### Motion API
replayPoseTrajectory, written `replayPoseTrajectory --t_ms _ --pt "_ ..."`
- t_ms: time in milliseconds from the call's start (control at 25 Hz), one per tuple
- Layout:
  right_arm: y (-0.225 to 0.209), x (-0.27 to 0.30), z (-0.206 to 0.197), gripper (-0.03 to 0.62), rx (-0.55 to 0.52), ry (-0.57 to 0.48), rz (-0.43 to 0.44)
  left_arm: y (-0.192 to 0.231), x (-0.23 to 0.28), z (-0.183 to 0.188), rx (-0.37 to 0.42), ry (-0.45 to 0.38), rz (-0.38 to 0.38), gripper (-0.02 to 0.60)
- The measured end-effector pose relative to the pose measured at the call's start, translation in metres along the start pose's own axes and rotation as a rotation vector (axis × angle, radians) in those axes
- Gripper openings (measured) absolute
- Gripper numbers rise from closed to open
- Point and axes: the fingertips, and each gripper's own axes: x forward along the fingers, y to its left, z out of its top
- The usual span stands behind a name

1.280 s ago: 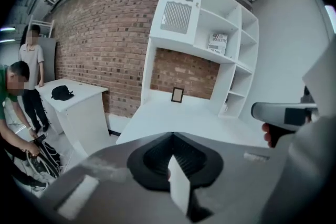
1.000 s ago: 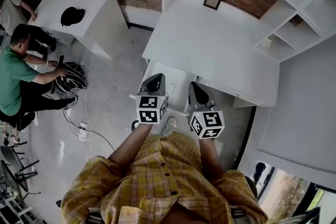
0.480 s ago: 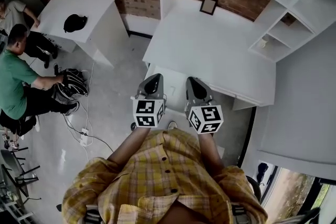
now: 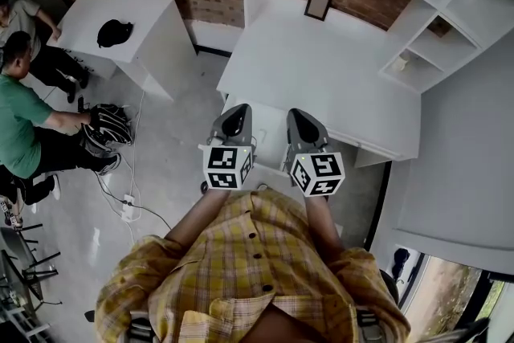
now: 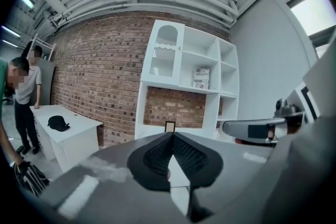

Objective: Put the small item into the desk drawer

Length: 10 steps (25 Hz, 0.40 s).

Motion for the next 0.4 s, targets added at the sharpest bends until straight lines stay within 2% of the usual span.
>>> replayPoseTrajectory --t_ms 400 --pt "-0.011 0.001 0.002 -0.002 0.000 -0.008 -0.004 -0.009 0.003 0.002 0.023 -0.021 -0.017 0.003"
